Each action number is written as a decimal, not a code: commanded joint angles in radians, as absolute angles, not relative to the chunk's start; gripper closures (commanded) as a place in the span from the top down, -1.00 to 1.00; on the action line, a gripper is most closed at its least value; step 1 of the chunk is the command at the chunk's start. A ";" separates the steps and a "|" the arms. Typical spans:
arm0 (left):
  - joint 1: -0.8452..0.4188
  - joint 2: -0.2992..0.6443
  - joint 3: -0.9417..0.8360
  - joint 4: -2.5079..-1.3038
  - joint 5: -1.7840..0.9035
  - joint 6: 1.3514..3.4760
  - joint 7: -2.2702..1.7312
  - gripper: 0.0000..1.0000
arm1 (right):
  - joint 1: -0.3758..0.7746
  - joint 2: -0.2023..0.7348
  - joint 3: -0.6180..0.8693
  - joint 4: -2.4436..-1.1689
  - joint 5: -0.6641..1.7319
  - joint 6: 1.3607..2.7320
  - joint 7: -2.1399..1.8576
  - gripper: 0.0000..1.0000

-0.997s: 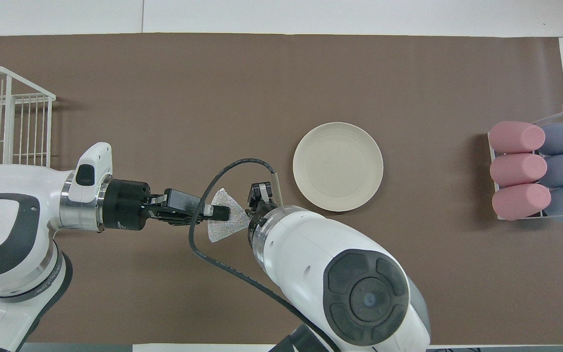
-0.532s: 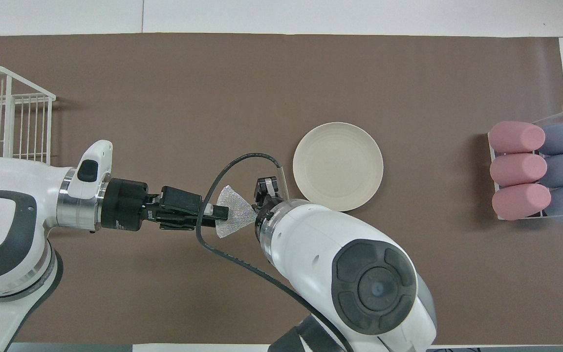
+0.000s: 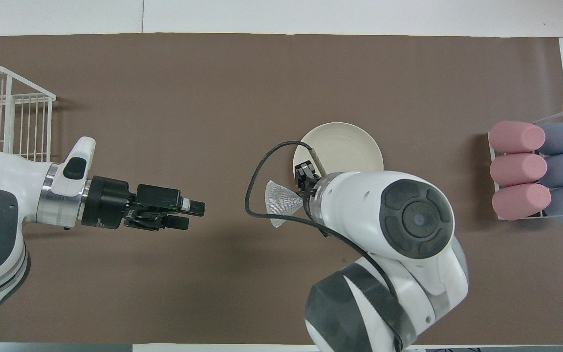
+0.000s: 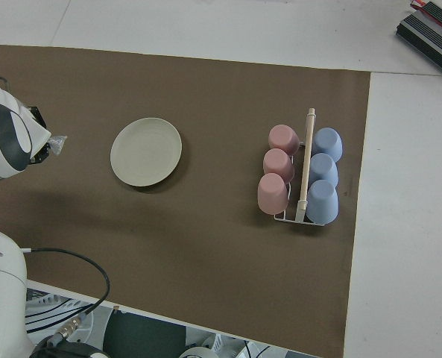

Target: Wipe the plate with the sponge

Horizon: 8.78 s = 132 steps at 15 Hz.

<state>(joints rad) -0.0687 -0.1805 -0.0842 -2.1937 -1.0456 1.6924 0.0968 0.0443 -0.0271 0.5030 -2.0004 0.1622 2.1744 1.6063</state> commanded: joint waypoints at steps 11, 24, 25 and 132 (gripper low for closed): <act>0.023 -0.186 -0.092 -2.166 -0.392 1.724 0.091 1.00 | -0.052 0.278 0.512 -2.169 0.155 2.602 1.370 -1.00; 0.015 -0.187 -0.100 -2.166 -0.330 1.762 0.020 1.00 | -0.222 0.285 0.509 -2.230 0.155 2.609 1.056 -1.00; 0.014 -0.187 -0.100 -2.166 -0.328 1.766 0.000 1.00 | -0.222 0.285 0.509 -2.230 0.155 2.609 1.046 -1.00; -0.242 0.057 -0.089 -2.079 -1.215 1.893 -0.038 -1.00 | -0.102 0.077 0.502 -1.815 0.089 1.985 1.455 1.00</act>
<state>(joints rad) -0.2746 0.0626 -0.0873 -2.1022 -1.2819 1.9194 0.0260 -0.0242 0.1195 0.4903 -1.7971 0.0947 2.0007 1.6100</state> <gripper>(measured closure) 0.947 0.000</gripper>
